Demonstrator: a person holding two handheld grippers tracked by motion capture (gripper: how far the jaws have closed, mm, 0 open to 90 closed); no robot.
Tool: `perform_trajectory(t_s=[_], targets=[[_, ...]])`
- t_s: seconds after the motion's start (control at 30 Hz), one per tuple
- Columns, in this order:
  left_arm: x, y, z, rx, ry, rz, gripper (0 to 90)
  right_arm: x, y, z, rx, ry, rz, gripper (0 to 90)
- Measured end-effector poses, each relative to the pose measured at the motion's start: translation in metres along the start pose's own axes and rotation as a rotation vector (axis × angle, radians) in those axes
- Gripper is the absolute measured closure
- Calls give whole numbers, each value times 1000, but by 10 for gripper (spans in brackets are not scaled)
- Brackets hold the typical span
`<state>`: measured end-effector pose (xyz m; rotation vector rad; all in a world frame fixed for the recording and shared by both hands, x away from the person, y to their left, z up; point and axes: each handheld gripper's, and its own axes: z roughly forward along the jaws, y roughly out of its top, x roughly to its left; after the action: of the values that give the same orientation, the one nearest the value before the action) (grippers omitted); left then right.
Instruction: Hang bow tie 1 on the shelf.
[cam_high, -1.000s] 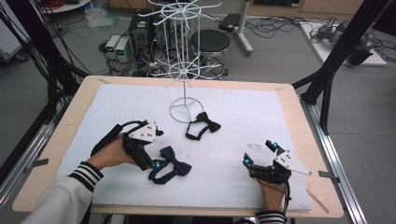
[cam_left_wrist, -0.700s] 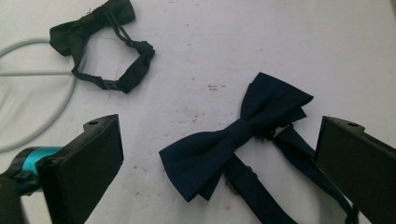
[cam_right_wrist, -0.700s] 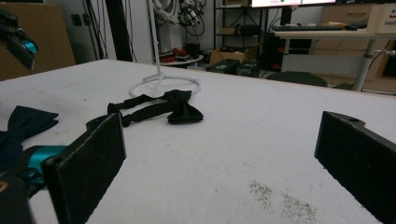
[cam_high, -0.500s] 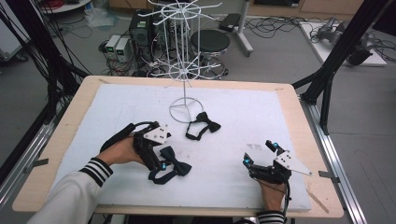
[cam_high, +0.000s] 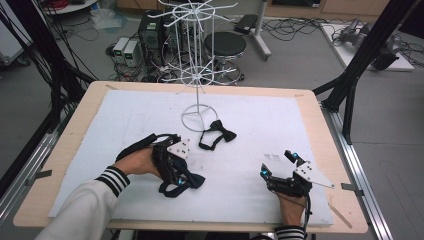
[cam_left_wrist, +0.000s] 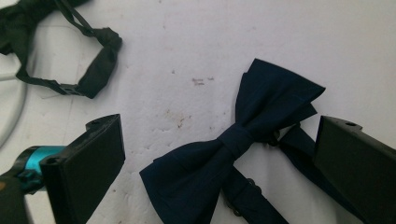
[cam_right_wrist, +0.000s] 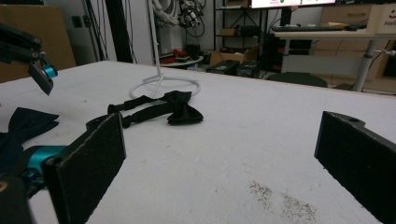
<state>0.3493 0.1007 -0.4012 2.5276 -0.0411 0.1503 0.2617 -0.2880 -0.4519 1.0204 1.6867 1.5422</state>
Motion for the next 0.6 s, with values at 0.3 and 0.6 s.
perform_trajectory(t_s=[0.3, 0.6], targets=[[1, -1, 5, 26, -25, 20, 151, 0, 0, 0, 2, 1, 4, 11], [1, -1, 11, 66, -32, 47, 273, 0, 0, 0, 0, -1, 0, 11]])
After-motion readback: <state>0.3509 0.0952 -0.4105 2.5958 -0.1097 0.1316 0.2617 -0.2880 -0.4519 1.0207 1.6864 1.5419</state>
